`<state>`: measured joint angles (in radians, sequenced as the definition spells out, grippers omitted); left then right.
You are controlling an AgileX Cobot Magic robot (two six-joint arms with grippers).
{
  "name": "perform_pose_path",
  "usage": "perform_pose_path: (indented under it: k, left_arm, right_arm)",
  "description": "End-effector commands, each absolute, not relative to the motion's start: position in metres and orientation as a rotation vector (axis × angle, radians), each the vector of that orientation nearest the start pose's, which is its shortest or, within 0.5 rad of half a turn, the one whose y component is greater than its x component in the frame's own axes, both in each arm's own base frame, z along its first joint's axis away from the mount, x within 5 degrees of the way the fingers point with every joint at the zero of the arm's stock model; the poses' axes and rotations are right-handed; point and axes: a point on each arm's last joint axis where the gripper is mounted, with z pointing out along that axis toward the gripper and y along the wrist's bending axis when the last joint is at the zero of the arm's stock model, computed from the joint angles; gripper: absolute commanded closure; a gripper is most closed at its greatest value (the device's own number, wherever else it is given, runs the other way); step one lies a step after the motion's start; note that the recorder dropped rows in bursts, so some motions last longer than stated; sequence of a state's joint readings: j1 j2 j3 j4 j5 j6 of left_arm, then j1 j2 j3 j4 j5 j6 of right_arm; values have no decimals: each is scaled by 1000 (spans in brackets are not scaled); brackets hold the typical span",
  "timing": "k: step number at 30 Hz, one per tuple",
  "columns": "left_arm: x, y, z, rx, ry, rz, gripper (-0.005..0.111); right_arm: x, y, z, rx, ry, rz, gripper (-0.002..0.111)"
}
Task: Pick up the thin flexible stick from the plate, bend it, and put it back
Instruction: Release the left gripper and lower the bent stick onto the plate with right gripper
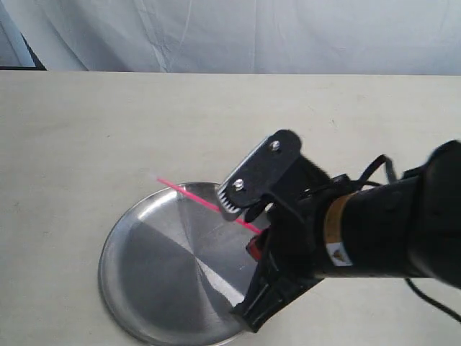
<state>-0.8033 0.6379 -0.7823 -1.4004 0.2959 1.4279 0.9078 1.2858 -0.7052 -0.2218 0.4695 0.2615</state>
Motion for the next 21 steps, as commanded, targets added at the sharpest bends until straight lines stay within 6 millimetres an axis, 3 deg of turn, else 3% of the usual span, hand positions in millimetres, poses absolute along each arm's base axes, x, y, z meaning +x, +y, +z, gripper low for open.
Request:
perform_pose_path:
  k: [1, 8, 12, 14, 18, 19, 21]
  left_arm:
    - [60, -103, 414, 853, 1230, -842, 107]
    - [68, -100, 409, 796, 1325, -785, 107]
    - [71, -98, 408, 778, 1353, -741, 107]
    - [73, -97, 407, 797, 1342, -691, 107]
    - [78, -93, 410, 788, 1295, -554, 107]
    - [80, -92, 410, 790, 1288, -523, 107]
    - [83, -90, 408, 818, 1283, -430, 107]
  right_arm:
    - [169, 205, 192, -1063, 2377, 243, 109]
    - [192, 215, 143, -1041, 2515, 182, 109]
    - [216, 216, 136, -965, 2549, 164, 109]
    - [221, 221, 141, -949, 2505, 202, 102]
    - [222, 223, 142, -931, 2493, 225, 58]
    - [221, 222, 143, -910, 2517, 226, 56]
    - [218, 221, 156, -883, 2506, 247, 65]
